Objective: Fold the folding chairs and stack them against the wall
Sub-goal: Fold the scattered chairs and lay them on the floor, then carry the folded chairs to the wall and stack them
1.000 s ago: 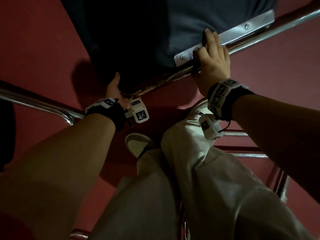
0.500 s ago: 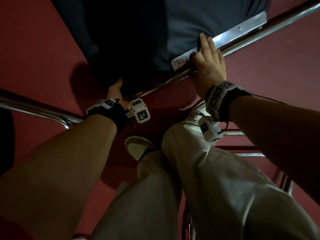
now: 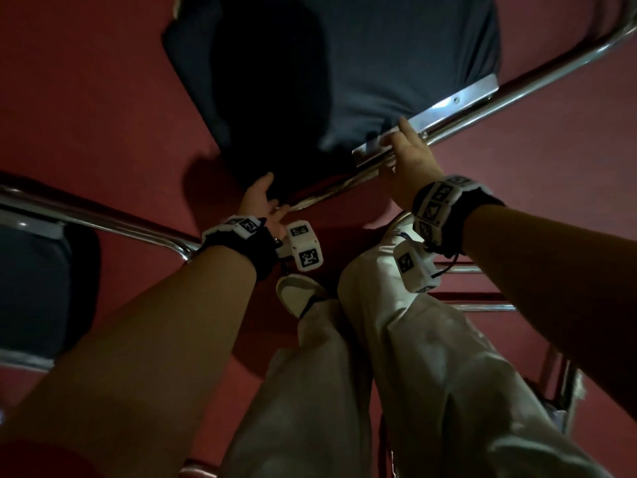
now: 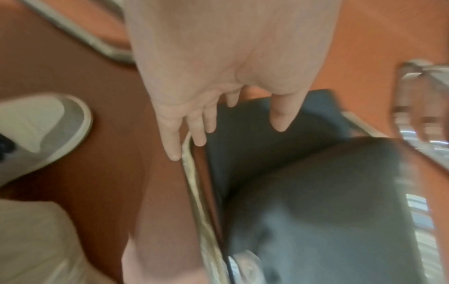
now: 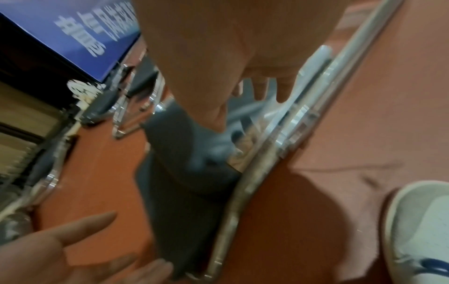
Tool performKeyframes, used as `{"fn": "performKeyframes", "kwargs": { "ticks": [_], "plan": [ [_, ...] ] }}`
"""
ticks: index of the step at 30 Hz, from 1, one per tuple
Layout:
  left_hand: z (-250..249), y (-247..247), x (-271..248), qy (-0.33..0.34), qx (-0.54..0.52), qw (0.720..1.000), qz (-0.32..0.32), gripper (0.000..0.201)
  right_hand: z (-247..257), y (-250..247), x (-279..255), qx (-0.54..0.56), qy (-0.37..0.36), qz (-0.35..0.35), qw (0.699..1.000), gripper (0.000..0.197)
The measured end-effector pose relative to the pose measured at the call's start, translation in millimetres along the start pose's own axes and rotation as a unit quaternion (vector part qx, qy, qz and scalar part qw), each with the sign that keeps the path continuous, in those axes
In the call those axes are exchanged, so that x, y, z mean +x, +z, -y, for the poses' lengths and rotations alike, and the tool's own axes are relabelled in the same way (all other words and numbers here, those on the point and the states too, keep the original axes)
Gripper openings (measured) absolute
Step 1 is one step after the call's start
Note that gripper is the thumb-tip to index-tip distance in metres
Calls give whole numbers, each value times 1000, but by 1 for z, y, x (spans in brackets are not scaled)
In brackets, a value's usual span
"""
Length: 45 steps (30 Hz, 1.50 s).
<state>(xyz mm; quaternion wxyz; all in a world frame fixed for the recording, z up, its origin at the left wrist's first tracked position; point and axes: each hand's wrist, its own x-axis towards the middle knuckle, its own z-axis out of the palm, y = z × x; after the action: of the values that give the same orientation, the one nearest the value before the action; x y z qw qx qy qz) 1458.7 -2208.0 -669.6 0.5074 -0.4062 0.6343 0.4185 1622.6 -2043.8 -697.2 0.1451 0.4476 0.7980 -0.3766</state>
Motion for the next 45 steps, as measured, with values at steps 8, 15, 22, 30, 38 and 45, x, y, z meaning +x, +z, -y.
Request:
{"fn": "performKeyframes", "kwargs": {
  "ticks": [8,15,22,30,38,45],
  "plan": [
    [-65,-23,-178,84,6,996,32,63,153,-147,-67,66,31,-1,997,48],
    [-142,-93,-397,199,-64,978,12,61,320,-301,-167,155,-4,-22,988,53],
    [-191,-170,-589,353,-117,928,-34,35,440,-400,-264,274,-50,-47,959,43],
    [-197,-212,-737,465,-199,862,-28,24,533,-499,-337,402,-124,-41,906,53],
    [-227,-209,-798,528,-227,818,-33,26,573,-561,-330,394,-215,-3,893,34],
    [-231,-200,-788,530,-252,808,-64,22,592,-570,-301,370,-223,52,901,29]
  ]
}}
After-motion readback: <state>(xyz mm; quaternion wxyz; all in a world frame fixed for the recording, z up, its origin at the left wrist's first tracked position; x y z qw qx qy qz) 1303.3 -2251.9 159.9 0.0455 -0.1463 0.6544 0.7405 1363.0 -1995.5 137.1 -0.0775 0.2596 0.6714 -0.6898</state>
